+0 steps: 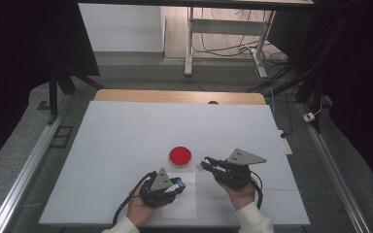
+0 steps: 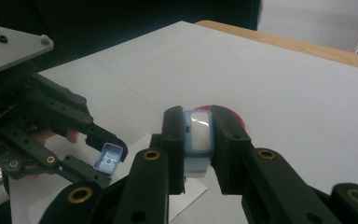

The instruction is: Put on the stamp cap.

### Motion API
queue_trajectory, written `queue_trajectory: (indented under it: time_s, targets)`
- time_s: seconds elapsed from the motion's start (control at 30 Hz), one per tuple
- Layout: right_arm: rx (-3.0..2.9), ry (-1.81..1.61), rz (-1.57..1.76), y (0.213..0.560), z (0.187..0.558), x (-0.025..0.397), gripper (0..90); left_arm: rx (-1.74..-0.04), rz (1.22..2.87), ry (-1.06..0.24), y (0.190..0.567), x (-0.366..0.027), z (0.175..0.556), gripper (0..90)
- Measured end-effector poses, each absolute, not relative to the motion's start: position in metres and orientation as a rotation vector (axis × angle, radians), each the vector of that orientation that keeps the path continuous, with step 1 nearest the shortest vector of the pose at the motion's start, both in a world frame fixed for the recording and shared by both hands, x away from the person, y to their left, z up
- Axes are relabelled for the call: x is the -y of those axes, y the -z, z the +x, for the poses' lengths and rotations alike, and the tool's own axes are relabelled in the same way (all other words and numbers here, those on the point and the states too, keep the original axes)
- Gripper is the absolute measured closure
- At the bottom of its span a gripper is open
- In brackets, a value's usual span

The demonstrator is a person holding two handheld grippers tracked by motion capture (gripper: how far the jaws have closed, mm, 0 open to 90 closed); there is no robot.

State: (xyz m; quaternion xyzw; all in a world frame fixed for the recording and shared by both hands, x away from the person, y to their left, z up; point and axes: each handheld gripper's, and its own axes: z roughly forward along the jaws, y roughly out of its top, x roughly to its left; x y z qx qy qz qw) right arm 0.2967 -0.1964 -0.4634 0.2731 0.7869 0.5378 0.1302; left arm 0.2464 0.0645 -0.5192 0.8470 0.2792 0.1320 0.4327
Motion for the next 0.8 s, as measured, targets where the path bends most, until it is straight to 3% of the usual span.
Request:
queue_trajectory:
  time_s: [0.8]
  targets:
    - [-2.288, -1.585, 0.78, 0.451, 0.279, 0.175, 75.6, -0.692, 2.108, -0.329, 0.52, -0.061, 0.246, 65.0]
